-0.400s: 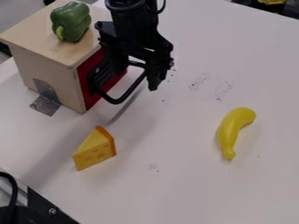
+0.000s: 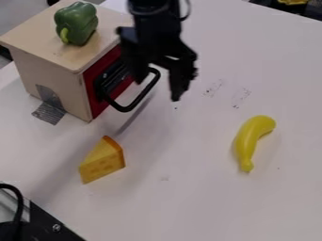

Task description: Take the yellow banana and put it on top of the drawer

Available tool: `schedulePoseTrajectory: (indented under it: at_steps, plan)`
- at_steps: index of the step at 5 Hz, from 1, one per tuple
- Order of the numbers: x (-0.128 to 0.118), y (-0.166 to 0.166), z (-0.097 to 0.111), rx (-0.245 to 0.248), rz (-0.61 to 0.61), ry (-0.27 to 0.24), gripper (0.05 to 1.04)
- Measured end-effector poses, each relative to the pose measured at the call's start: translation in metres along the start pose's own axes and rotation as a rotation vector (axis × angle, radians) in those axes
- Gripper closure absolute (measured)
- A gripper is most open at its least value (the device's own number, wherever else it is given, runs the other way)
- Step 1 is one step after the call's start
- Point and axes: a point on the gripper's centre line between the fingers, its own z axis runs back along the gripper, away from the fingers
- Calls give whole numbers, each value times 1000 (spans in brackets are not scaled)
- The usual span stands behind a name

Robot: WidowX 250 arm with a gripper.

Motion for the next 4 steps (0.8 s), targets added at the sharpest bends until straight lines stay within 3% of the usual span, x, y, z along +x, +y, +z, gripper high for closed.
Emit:
schedulePoseTrajectory:
  at_steps: [1,2,4]
  plan:
    - [31,-32,-4,-14,-81,-19,86]
    - [56,-67,-19,-2,-43,-13,86]
    - [56,-114,-69,95,114,34,86]
